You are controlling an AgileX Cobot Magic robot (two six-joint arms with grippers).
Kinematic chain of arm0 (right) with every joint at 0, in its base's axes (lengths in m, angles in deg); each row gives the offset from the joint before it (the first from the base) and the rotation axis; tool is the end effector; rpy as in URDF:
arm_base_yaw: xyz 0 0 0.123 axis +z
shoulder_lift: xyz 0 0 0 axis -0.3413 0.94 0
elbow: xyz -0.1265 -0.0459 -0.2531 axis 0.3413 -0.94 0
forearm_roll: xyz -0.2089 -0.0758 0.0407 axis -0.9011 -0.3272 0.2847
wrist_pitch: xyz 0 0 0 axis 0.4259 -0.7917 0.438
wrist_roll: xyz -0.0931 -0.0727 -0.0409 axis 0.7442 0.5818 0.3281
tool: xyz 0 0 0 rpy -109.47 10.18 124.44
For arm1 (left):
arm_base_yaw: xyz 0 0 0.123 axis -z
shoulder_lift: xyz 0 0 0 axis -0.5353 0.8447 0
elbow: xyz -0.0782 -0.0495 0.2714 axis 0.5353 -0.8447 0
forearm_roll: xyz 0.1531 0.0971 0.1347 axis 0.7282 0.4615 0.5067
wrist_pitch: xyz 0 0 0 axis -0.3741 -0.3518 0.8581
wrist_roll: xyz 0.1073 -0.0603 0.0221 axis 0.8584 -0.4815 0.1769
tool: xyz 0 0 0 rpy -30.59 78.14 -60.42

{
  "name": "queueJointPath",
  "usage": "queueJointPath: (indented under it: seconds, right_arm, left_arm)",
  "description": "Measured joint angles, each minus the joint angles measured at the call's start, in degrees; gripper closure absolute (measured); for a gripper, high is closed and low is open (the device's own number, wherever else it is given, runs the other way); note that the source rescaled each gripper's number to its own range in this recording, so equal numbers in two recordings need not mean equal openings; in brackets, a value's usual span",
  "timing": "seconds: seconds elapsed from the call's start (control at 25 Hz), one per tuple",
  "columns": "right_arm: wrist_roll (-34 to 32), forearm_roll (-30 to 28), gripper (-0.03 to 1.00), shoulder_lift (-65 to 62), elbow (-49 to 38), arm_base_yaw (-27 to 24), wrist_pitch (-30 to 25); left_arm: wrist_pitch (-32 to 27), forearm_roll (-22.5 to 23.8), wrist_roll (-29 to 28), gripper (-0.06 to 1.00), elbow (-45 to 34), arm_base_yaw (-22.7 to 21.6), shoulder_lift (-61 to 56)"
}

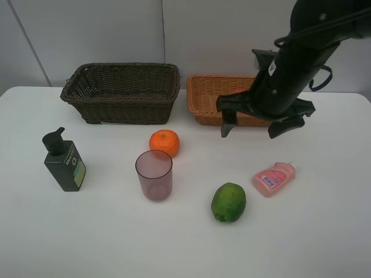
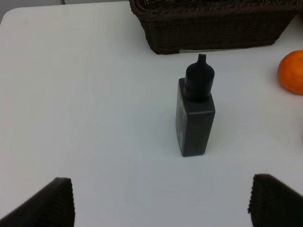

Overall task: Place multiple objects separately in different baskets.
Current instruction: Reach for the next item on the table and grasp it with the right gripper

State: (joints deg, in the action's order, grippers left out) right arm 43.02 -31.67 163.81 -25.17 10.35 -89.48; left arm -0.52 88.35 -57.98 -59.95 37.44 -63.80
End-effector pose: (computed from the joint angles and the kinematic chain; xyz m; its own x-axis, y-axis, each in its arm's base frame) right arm 0.2661 0.1470 0.2081 -0.9661 -0.0355 -0.2557 -0.0543 0.9963 0.0669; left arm -0.0004 0.0076 0.2502 -0.4477 0.0133 -0.8941 0.0234 0.9997 0.0032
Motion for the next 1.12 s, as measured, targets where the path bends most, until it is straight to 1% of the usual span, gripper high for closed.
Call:
queueJointPath:
  seconds: [0.16, 0.28, 0.52, 0.64, 0.8, 1.12]
  right_arm:
    - [-5.6, 0.0, -0.03, -3.7, -6.1, 4.7, 0.8]
    - [-9.4, -0.1, -0.03, -4.4, -8.8, 7.5, 1.7]
    - [-17.0, -0.5, -0.03, -4.2, -12.3, 12.6, 6.7]
    - [-20.7, -0.6, -0.03, -3.5, -12.6, 13.0, 8.0]
    - [-24.4, -1.6, -0.03, -1.4, -12.6, 13.0, 8.3]
    - [-28.8, -2.1, -0.03, 0.8, -12.6, 13.0, 8.4]
  left_arm:
    - [0.0, 0.0, 0.0, -0.02, 0.0, 0.0, 0.0]
    - [0.0, 0.0, 0.0, -0.02, 0.0, 0.0, 0.0]
    - [0.0, 0.0, 0.0, -0.02, 0.0, 0.0, 0.0]
    - [0.0, 0.0, 0.0, -0.02, 0.0, 0.0, 0.0]
    - [0.0, 0.0, 0.0, -0.02, 0.0, 0.0, 0.0]
    - [0.0, 0.0, 0.0, -0.02, 0.0, 0.0, 0.0]
